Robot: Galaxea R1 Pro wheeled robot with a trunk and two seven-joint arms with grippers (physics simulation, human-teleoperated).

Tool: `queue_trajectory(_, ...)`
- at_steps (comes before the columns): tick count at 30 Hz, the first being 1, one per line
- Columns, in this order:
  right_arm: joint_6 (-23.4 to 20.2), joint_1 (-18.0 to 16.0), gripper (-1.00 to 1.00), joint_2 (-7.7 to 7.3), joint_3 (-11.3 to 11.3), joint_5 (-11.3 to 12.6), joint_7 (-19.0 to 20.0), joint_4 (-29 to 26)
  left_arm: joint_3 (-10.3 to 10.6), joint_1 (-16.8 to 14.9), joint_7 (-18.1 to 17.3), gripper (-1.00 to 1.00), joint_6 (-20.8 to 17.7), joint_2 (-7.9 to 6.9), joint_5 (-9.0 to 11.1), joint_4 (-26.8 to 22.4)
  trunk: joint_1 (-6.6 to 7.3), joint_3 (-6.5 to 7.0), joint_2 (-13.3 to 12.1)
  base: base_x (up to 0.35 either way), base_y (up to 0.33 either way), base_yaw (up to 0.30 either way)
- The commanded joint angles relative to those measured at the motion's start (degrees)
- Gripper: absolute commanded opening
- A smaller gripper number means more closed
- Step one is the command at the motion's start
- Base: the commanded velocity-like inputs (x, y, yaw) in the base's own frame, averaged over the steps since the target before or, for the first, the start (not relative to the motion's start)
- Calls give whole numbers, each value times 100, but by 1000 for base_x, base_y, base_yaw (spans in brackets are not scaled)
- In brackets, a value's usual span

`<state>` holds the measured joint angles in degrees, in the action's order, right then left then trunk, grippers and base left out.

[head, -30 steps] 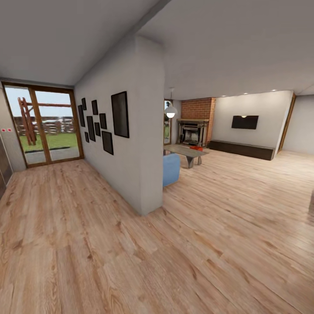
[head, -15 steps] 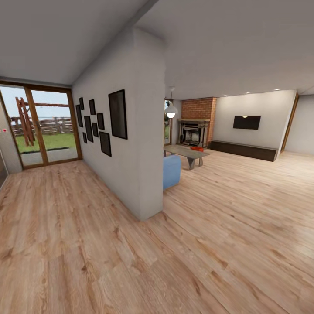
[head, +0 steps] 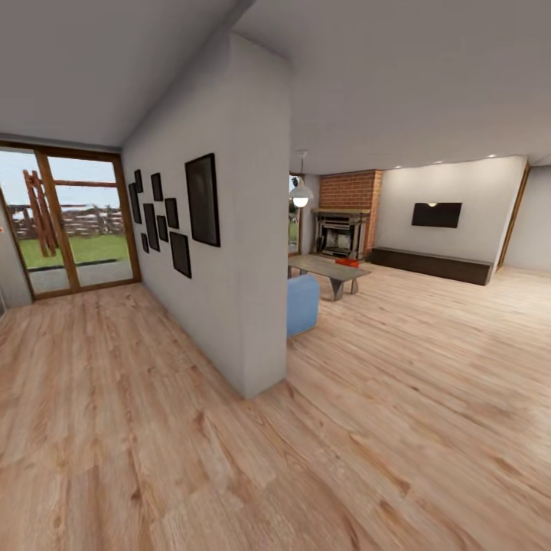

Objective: Move the two storage containers from the living room to the garage. In the garage, place one container on the floor and stack the other container on top of it (either order is fine).

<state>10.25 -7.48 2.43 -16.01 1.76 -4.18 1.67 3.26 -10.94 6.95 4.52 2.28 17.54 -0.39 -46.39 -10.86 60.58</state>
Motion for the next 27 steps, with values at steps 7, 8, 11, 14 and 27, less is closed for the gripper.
queue_trajectory(7, 30, -8, 100, 3, -42, 18, -21, 18, 35, -4, 17, 100, 14, 1, 40, 3, -4, -8, 4, 323, 0, 0)
queue_trajectory(8, 30, -8, 100, 3, -42, 18, -21, 18, 35, -4, 17, 100, 14, 1, 40, 3, -4, -8, 4, 323, 0, 0)
queue_trajectory(11, 30, -8, 100, 3, -42, 18, -20, 18, 35, -4, 17, 100, 14, 1, 43, 3, -4, -8, 4, 323, 0, 0)
queue_trajectory(14, 30, -8, 100, 3, -41, 18, -21, 18, 35, -4, 17, 100, 14, 1, 45, 3, -4, -8, 4, 323, 0, 0)
queue_trajectory(27, 30, -8, 100, 3, -42, 18, -21, 18, 35, -4, 17, 100, 14, 1, 40, 3, -4, -8, 4, 323, 0, 0)
